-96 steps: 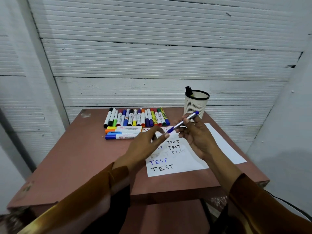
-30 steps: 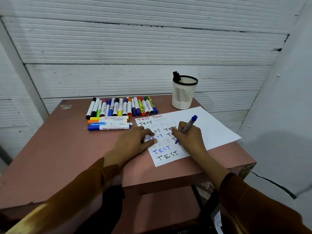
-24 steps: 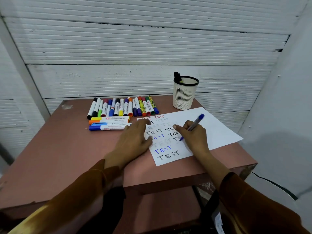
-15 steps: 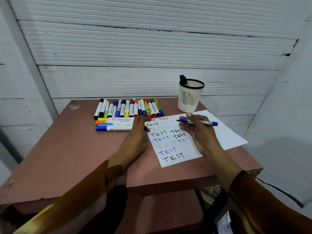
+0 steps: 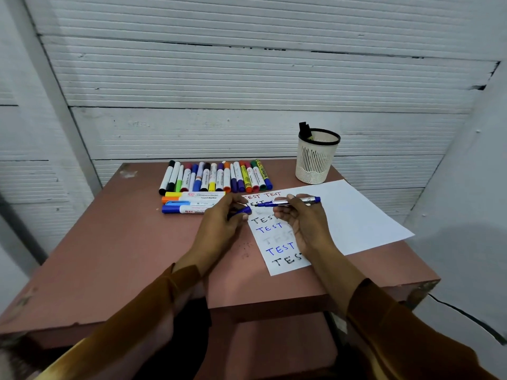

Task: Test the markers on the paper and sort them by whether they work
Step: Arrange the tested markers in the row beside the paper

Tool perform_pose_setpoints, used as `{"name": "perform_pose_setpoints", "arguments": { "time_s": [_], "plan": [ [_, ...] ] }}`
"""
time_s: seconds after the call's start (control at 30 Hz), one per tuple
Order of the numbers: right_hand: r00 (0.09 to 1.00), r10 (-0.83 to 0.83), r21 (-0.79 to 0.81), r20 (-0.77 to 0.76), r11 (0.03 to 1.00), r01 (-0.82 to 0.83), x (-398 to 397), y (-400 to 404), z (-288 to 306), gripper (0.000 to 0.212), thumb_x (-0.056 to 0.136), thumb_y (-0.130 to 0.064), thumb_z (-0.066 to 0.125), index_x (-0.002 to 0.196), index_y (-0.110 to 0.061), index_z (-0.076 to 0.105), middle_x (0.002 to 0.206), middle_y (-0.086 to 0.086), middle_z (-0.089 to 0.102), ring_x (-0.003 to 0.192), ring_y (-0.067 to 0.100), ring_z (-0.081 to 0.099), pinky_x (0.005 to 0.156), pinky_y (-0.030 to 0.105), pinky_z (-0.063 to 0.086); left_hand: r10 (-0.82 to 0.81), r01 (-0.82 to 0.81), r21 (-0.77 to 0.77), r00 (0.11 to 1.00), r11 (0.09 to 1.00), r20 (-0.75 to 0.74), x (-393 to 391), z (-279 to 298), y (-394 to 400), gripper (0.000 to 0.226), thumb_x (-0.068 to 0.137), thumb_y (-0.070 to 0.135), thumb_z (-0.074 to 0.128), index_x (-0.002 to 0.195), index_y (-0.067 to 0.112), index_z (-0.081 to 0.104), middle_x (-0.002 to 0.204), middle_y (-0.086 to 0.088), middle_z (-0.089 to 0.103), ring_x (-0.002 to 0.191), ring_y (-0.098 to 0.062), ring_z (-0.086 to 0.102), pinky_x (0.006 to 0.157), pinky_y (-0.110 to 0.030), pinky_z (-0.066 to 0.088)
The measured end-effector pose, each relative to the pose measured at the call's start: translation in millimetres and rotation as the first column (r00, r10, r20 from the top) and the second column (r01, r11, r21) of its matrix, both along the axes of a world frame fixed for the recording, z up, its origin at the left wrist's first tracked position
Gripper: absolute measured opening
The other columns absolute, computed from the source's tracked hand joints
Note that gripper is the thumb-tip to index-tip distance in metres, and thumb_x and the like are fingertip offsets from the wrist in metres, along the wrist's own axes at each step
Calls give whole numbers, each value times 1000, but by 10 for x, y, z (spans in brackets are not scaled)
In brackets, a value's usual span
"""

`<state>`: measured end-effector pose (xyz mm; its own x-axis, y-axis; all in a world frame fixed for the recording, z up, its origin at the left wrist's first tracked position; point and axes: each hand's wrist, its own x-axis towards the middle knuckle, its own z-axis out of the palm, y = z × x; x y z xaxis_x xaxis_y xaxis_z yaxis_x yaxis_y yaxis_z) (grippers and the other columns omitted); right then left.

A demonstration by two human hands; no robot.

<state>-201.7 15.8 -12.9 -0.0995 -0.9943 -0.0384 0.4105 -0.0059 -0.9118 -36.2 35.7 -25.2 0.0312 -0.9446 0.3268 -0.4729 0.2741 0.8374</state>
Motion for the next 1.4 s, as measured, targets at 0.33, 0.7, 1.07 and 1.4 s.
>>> {"name": "perform_pose_setpoints", "arguments": {
  "time_s": [0.33,0.7,1.07,1.4],
  "plan": [
    [988,-3,-108,-151,994,-13,58,50,-7,30,94,-1,49,108,-15,27,80,18,65,63,26,66,67,33,57,-38,38,-5,999,999,13,11,-17,-12,14,86,10,63,100,15,63,99,6,65,96,-8,59,80,-15,46],
    [938,-26,-213,-345,976,-52,45,58,-68,20,93,1,49,100,-18,51,93,2,62,72,12,61,71,23,53,-21,21,2,999,1000,-24,14,5,36,12,88,11,60,95,19,64,92,7,66,73,1,59,71,-15,49],
    [938,23,-147,-345,986,-79,9,14,-122,10,89,-1,57,84,-9,54,66,8,59,57,13,57,57,24,52,63,-43,-126,985,991,162,25,3,-2,9,87,7,61,95,8,64,92,11,62,85,-12,58,72,-11,42],
    [927,77,-74,-368,991,-112,-4,25,-86,10,89,-8,59,83,-7,51,67,9,60,55,14,56,55,24,50,99,-50,-198,965,979,244,18,-2,47,13,88,4,58,99,7,64,101,-1,68,83,-5,52,68,1,36]
  ]
}}
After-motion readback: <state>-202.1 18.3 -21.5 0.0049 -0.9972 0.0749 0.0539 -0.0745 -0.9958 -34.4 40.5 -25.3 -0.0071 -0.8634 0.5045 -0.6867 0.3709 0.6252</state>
